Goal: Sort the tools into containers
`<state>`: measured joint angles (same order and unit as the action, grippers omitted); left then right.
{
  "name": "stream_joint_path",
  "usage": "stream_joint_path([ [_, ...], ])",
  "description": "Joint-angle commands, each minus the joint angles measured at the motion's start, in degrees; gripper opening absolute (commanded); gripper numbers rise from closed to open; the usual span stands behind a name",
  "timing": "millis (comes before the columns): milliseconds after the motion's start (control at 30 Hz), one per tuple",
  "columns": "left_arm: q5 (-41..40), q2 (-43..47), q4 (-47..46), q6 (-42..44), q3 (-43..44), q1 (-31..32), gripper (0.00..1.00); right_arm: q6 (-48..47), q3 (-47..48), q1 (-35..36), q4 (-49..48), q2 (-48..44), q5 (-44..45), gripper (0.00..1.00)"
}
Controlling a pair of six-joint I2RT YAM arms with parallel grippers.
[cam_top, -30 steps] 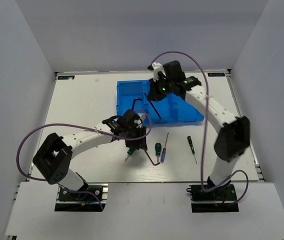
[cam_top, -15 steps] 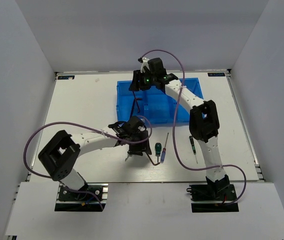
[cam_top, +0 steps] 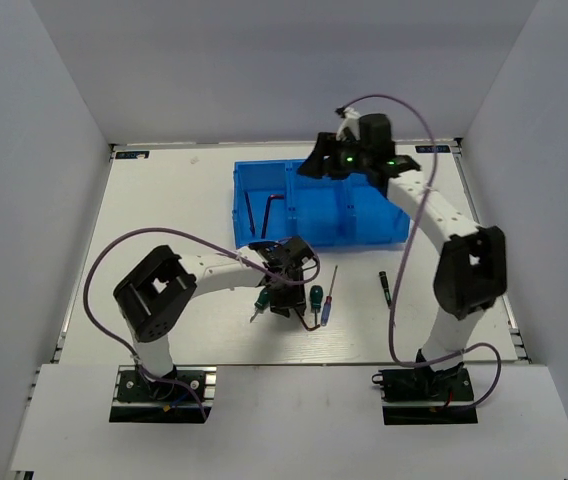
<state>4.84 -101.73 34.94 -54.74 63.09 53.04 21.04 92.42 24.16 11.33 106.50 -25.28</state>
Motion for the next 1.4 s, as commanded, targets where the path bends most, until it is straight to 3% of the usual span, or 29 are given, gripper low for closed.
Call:
stream_joint_path([
  [0, -3.4, -1.8, 2.5, -1.3, 2.9, 1.2, 0.50, 1.8, -7.0, -4.1, -4.4, -8.1, -2.7, 0.69],
  [200, -6.1, -10.6, 7.6, -0.8, 8.9, 3.0, 0.40, 0.9, -18.2, -10.1, -4.4, -18.4, -6.4, 0.69],
  [333, -6.7, -10.5, 8.8, -0.8, 8.3, 4.0, 0.10, 1.5, -24.4, -12.9, -4.1, -24.8, -8.6, 0.70],
  [433, -7.8, -8.4, 11.0, -0.8, 7.7, 4.0, 0.00, 1.9, -27.8, -15.3, -4.0, -27.2, -10.5, 0.70],
  [600, -14.8, -4.3, 17.6, 1.4, 13.5, 4.5, 0.00, -0.9, -31.5, -18.8, -0.1, -29.6, -15.9, 0.70],
  [733, -21.3, -1.3, 22.7, 3.6, 20.2, 3.7, 0.00, -11.1, -32.3, -19.8, 6.3, -30.7, -19.2, 0.66],
  [833, -29.5, 0.2, 25.1, 4.6, 26.5, 2.4, 0.00, -18.8, -33.3, -20.0, 13.4, -31.2, -21.5, 0.41],
  [867, -30.8, 0.2, 25.1, 5.7, 27.5, 2.4, 0.00, -22.6, -34.2, -19.9, 17.0, -31.6, -21.5, 0.20],
  [967, -35.0, -0.7, 25.1, 7.1, 31.3, -0.9, 0.00, -28.7, -38.1, -19.7, 20.1, -32.3, -19.9, 0.02],
  [1000, -37.5, -1.4, 25.8, 7.6, 33.0, -2.7, 0.00, -32.3, -39.5, -19.6, 21.8, -32.7, -19.4, 0.02],
  [1167, -41.1, -5.0, 25.8, 9.6, 37.2, -9.9, 0.00, -36.7, -43.2, -19.9, 24.7, -33.5, -8.8, 0.30],
  [1200, -41.6, -5.7, 24.9, 10.5, 38.7, -11.0, 0.00, -37.1, -43.9, -19.9, 25.0, -34.8, -7.6, 0.43],
  [1300, -41.0, -8.2, 21.6, 16.0, 42.0, -15.2, 0.00, -37.6, -46.8, -19.3, 23.4, -36.5, -1.4, 0.57],
  [1367, -39.6, -10.3, 20.3, 19.6, 44.8, -18.0, 0.00, -37.1, -48.6, -19.5, 22.0, -36.5, 3.7, 0.61],
])
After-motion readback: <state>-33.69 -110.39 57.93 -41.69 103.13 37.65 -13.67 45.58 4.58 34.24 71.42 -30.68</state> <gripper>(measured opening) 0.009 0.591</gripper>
